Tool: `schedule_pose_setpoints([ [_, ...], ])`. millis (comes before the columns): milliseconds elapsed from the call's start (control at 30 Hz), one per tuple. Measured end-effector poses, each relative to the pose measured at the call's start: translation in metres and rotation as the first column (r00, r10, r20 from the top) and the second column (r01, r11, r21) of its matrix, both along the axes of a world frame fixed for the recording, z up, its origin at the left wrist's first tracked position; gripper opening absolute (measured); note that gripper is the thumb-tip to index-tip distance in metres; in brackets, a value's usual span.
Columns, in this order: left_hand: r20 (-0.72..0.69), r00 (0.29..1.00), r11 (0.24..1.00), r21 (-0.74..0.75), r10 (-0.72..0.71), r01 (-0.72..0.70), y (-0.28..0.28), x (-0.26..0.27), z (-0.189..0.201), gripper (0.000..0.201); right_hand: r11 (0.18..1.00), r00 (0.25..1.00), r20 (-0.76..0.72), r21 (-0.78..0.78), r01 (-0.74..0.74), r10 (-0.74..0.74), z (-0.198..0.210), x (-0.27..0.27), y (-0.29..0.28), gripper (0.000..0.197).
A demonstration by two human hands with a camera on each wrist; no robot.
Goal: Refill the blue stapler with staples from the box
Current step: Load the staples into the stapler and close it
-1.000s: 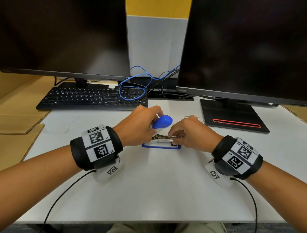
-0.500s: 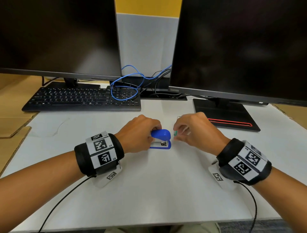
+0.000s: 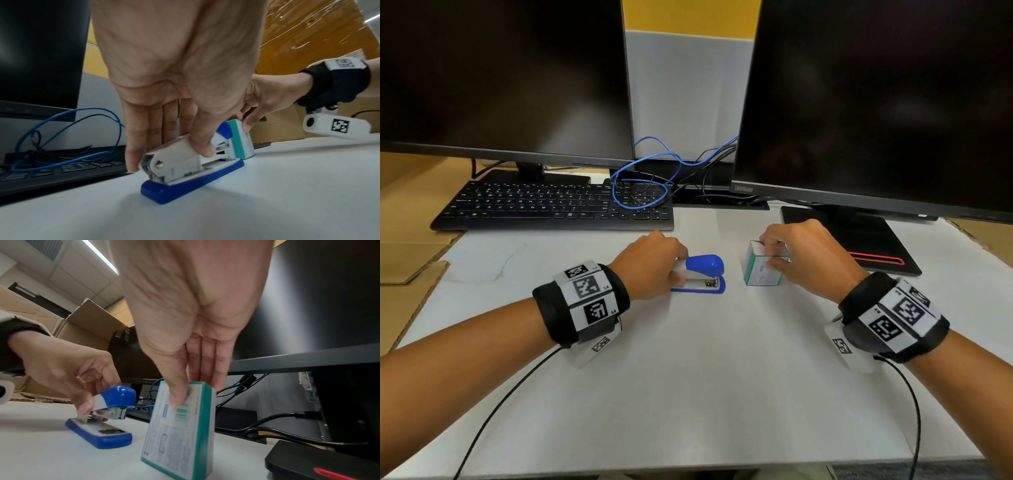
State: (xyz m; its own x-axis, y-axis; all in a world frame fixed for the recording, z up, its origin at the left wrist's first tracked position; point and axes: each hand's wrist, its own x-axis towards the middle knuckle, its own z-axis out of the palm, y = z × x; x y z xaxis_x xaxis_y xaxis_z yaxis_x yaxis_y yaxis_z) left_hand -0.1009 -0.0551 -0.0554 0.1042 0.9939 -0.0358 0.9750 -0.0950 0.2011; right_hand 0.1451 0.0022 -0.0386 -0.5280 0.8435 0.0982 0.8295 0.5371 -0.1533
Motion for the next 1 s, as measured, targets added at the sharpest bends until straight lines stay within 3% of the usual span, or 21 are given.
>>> schedule_pose_setpoints([
  [467,0.032,0.997,0.997,0.018,0.073,-0.074,0.053,0.004,-0.008,0.049,0.999,0.999,-0.007,0.021,0.037,-0.037,0.001,-0.017,0.027,0.012],
  [867,-0.014,0.998,0.998,0.024,0.066,-0.066,0.051,0.005,-0.008,0.041,0.999,1.0,-0.004,0.045,0.029,-0.029,0.004,-0.017,0.028,0.01],
  [1000,-0.039,0.996,0.997,0.012,0.074,-0.074,0.047,0.003,-0.002,0.062,0.999,0.999,-0.005,0.023,0.042,-0.042,0.011,-0.017,0.022,0.016],
])
